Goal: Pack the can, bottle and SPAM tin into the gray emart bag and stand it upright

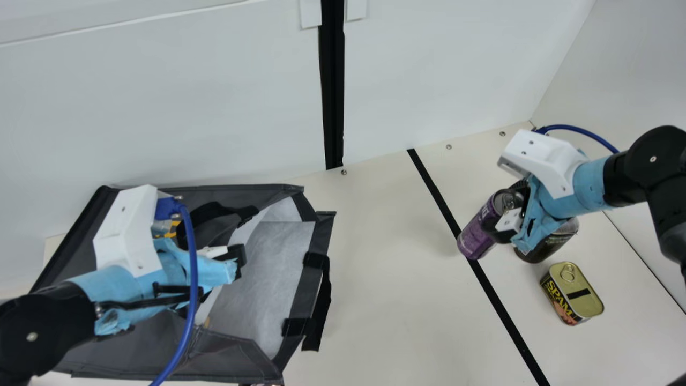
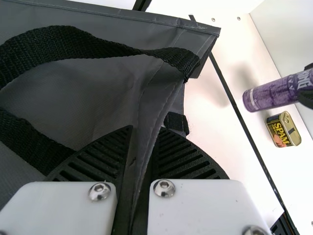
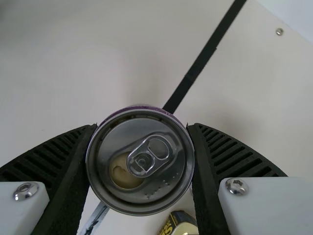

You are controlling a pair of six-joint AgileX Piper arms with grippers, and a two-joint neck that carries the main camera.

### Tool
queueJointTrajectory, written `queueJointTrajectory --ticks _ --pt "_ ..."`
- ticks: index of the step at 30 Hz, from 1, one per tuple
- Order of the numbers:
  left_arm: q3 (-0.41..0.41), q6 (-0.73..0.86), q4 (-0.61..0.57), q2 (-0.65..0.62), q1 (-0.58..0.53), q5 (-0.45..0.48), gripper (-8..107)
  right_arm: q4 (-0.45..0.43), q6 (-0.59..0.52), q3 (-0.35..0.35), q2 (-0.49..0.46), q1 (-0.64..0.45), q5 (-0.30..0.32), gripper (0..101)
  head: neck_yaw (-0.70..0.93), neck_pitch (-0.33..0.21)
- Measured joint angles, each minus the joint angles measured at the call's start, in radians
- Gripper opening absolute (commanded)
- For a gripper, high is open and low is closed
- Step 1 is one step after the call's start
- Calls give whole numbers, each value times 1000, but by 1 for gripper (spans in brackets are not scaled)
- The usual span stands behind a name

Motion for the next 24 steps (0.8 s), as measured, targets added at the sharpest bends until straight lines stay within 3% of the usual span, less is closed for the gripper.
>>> queueJointTrajectory --ticks 17,24 --pt "0 0 0 0 0 0 -8 73 -123 151 -63 76 0 0 -2 2" --pt "0 0 0 0 0 0 -8 168 -155 188 -67 100 0 0 -2 2"
